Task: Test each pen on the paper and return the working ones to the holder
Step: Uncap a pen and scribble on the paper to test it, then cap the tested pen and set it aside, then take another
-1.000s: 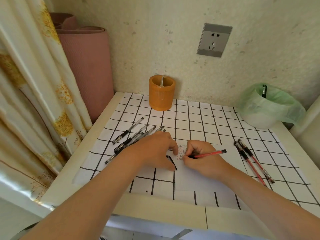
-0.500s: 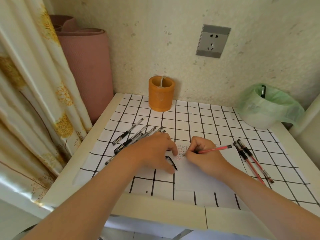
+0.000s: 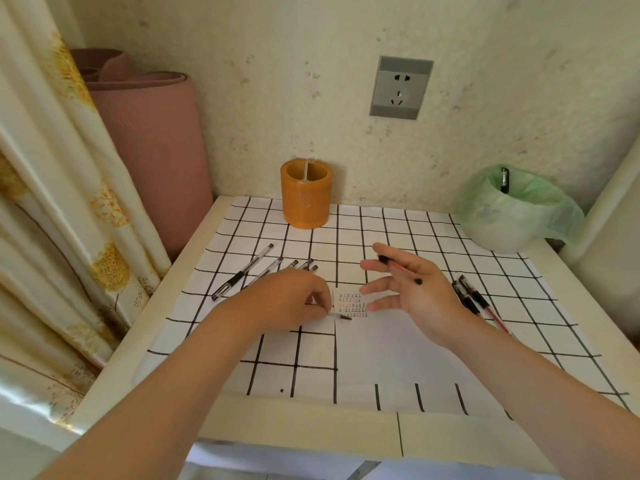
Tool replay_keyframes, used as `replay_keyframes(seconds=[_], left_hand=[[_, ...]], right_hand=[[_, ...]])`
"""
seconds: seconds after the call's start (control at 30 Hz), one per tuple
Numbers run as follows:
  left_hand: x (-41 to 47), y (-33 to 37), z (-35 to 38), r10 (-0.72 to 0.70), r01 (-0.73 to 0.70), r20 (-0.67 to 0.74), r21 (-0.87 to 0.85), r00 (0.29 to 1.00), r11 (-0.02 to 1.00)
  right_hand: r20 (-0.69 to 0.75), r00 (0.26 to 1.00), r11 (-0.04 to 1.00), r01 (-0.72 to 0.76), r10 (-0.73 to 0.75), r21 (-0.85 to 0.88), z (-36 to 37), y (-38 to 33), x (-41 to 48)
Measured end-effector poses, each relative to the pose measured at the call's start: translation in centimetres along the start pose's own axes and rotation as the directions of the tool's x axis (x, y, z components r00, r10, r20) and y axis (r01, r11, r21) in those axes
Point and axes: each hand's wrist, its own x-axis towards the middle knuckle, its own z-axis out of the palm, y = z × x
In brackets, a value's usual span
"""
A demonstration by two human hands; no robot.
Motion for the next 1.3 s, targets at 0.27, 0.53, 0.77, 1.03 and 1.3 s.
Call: replay_keyframes(seconds=[0.27, 0.53, 0.77, 1.03, 1.3], left_hand=[[0.0, -0.9, -0.5, -0.047, 0.037, -0.088, -0.114, 0.995, 0.993], [0.2, -1.0, -0.5, -0.07, 0.058, -0.093, -0.131, 0.993, 0.99], [0.1, -1.0, -0.7, -0.088, 0.072, -0.097, -0.153, 0.991, 0.986], [-0.3, -0.1, -0.7, -0.063, 0.055, -0.101, -0.084, 0.993, 0.995], [-0.4, 0.2, -0.5, -0.068, 0.058, -0.094, -0.11, 0.993, 0.992]], right_hand=[[0.074, 0.989, 0.982, -0.133, 0.125, 0.13, -0.2, -2.4, 0.1], [0.163, 0.986, 0.551, 0.161, -0.047, -0.819, -0.8, -0.5, 0.8], [0.158, 0.986, 0.444, 0.162, -0.047, -0.881, -0.3, 0.1, 0.6], [0.189, 0.981, 0.44, 0.19, -0.047, -0.877, 0.3, 0.4, 0.3], [0.188, 0.982, 0.505, 0.175, -0.025, -0.845, 1.0, 0.4, 0.0]])
